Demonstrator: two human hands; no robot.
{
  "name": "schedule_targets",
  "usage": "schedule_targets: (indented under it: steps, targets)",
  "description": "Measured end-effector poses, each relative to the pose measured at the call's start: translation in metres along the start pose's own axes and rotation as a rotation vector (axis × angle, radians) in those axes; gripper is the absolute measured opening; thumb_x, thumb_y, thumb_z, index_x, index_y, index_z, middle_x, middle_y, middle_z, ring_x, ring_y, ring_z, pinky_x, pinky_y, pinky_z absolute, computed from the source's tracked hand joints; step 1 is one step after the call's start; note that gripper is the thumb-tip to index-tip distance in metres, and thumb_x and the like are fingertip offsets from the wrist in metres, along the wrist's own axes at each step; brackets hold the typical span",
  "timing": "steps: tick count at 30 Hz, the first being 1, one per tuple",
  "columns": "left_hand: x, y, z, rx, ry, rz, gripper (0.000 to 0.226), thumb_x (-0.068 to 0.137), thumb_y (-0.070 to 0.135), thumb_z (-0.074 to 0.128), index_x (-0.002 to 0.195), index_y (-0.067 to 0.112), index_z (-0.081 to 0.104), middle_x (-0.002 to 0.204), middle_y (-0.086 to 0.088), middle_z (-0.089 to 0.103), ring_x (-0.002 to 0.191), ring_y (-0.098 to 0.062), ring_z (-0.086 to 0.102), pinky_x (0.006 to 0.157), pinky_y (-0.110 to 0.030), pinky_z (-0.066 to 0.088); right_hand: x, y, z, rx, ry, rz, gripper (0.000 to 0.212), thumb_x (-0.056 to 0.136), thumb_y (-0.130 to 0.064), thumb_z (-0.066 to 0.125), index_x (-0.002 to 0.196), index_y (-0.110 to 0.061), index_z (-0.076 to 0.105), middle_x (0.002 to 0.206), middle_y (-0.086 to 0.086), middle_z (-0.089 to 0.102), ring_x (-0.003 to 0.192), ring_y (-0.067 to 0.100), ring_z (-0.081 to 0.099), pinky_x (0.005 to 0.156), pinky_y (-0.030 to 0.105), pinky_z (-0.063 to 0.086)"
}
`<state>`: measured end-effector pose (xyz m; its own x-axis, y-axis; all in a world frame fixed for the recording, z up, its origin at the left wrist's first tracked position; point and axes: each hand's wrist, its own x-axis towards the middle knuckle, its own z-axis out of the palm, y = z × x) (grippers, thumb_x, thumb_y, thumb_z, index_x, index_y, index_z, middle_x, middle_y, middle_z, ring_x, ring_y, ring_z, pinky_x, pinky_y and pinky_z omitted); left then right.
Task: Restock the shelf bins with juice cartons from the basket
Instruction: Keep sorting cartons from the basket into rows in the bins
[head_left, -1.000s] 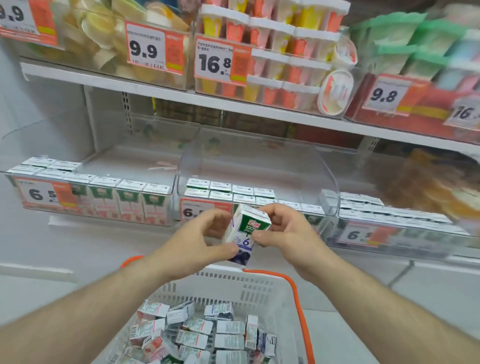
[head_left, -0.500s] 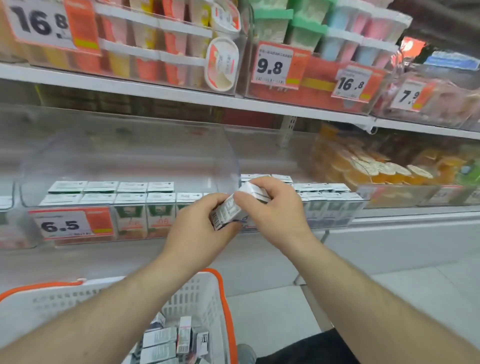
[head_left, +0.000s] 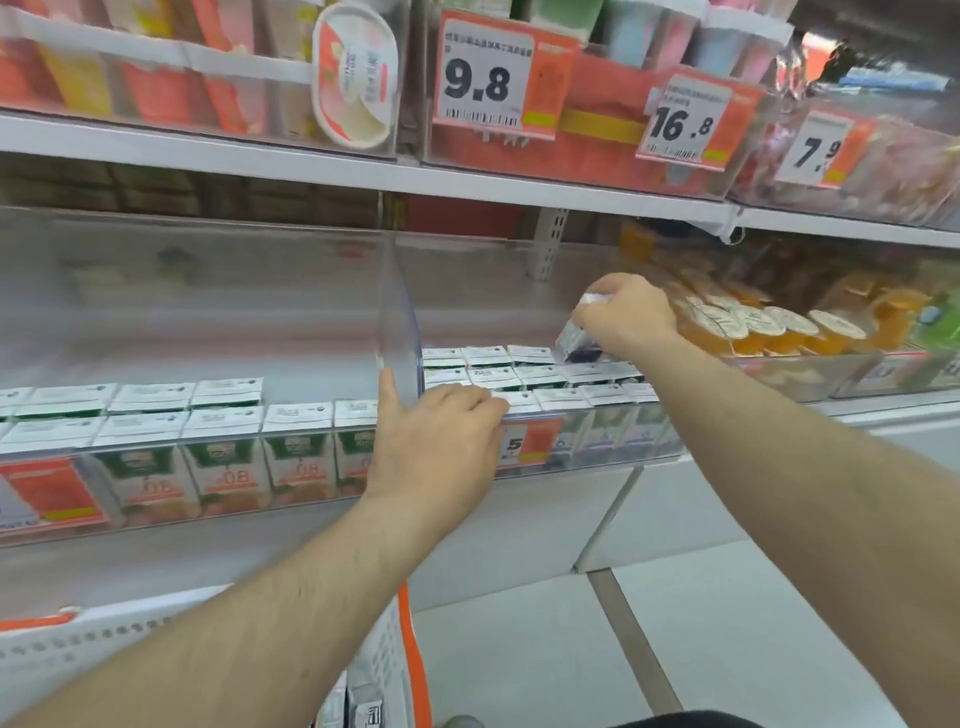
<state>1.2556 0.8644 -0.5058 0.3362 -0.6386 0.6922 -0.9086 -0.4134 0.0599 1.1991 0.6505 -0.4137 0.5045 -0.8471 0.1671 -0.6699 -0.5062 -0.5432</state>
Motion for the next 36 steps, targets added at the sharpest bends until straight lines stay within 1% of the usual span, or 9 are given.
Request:
schedule_targets:
  steps: [5, 9, 12, 17, 21, 29, 32, 34, 36]
  targets:
    - [-0.004, -0.002, 0.007, -0.1, 0.006, -0.026, 0.007, 0.078, 0.023, 0.07, 0.084, 0.021, 0.074, 0.083, 0.006, 0.071, 0.08, -0.022, 0.069, 0.079, -0.051, 0.055, 0.014, 0.002, 0.019, -0.172, -0.372, -0.048, 0.011, 0.078, -0.023, 0.066, 0.069, -0.022, 0.072, 0.091, 0.002, 0.061, 0.079, 0.025, 0.058, 0.07, 0.034, 0.051]
    - [-0.002, -0.002, 0.005, -0.089, -0.016, -0.049, 0.008, 0.075, 0.024, 0.078, 0.082, 0.022, 0.074, 0.083, 0.007, 0.071, 0.078, -0.021, 0.068, 0.078, -0.049, 0.055, 0.021, 0.001, 0.02, -0.047, -0.461, 0.048, 0.043, 0.103, -0.046, 0.039, 0.132, -0.018, 0.053, 0.133, 0.007, 0.053, 0.101, 0.027, 0.057, 0.078, 0.035, 0.04]
    - [-0.002, -0.002, 0.005, -0.083, -0.017, -0.048, 0.008, 0.074, 0.025, 0.077, 0.082, 0.023, 0.074, 0.082, 0.008, 0.071, 0.077, -0.021, 0.068, 0.075, -0.048, 0.055, 0.024, -0.008, 0.02, -0.108, -0.488, 0.087, 0.076, 0.097, -0.069, 0.02, 0.144, -0.013, 0.044, 0.141, 0.008, 0.047, 0.126, 0.031, 0.048, 0.098, 0.043, 0.039]
    - [-0.001, 0.0, 0.002, -0.081, -0.008, -0.06, 0.009, 0.072, 0.025, 0.08, 0.079, 0.023, 0.074, 0.079, 0.008, 0.07, 0.074, -0.02, 0.068, 0.074, -0.05, 0.055, 0.019, -0.036, 0.021, -0.284, -0.595, 0.062, 0.086, 0.092, -0.077, 0.009, 0.15, -0.019, 0.037, 0.114, 0.002, 0.048, 0.072, 0.018, 0.045, 0.082, 0.038, 0.04]
    - [-0.002, 0.0, 0.002, -0.077, -0.01, -0.056, 0.011, 0.071, 0.026, 0.082, 0.078, 0.024, 0.075, 0.079, 0.009, 0.07, 0.074, -0.019, 0.067, 0.074, -0.05, 0.056, 0.017, -0.056, 0.042, -0.293, -0.654, -0.045, 0.085, 0.093, -0.076, 0.011, 0.129, -0.017, 0.06, 0.14, 0.002, 0.05, 0.108, 0.018, 0.052, 0.099, 0.041, 0.035]
    - [-0.001, -0.002, 0.004, -0.085, -0.011, -0.023, 0.012, 0.07, 0.024, 0.083, 0.078, 0.021, 0.075, 0.078, 0.007, 0.07, 0.072, -0.02, 0.067, 0.074, -0.052, 0.056, 0.011, -0.073, 0.054, -0.332, -0.723, -0.014, 0.09, 0.089, -0.081, 0.012, 0.145, -0.02, 0.045, 0.157, 0.005, 0.032, 0.143, 0.028, 0.03, 0.115, 0.051, 0.022]
    - [-0.005, -0.005, 0.0, -0.118, 0.0, 0.021, 0.011, 0.081, 0.023, 0.065, 0.083, 0.018, 0.074, 0.083, 0.005, 0.071, 0.078, -0.021, 0.067, 0.078, -0.056, 0.056, -0.003, -0.069, 0.057, -0.26, -0.539, -0.112, 0.082, 0.095, -0.072, 0.013, 0.136, -0.015, 0.054, 0.148, 0.008, 0.047, 0.137, 0.03, 0.041, 0.109, 0.045, 0.031]
    - [-0.01, -0.009, -0.007, -0.193, -0.019, 0.043, 0.023, 0.084, 0.025, 0.052, 0.093, 0.018, 0.072, 0.096, 0.005, 0.072, 0.098, -0.021, 0.067, 0.098, -0.063, 0.044, -0.015, -0.061, 0.059, -0.197, -0.172, -0.298, 0.066, 0.099, -0.062, 0.022, 0.085, -0.016, 0.066, 0.097, 0.007, 0.068, 0.102, 0.033, 0.062, 0.079, 0.037, 0.043]
    - [-0.022, -0.015, -0.018, -0.323, 0.023, 0.027, 0.026, 0.085, 0.022, 0.054, 0.104, 0.017, 0.07, 0.114, 0.002, 0.07, 0.117, -0.023, 0.061, 0.109, -0.063, 0.023, -0.04, -0.053, 0.059, -0.055, 0.169, -0.452, 0.049, 0.099, -0.043, 0.036, 0.057, -0.018, 0.043, 0.058, -0.004, 0.049, 0.066, 0.028, 0.054, 0.06, 0.032, 0.031]
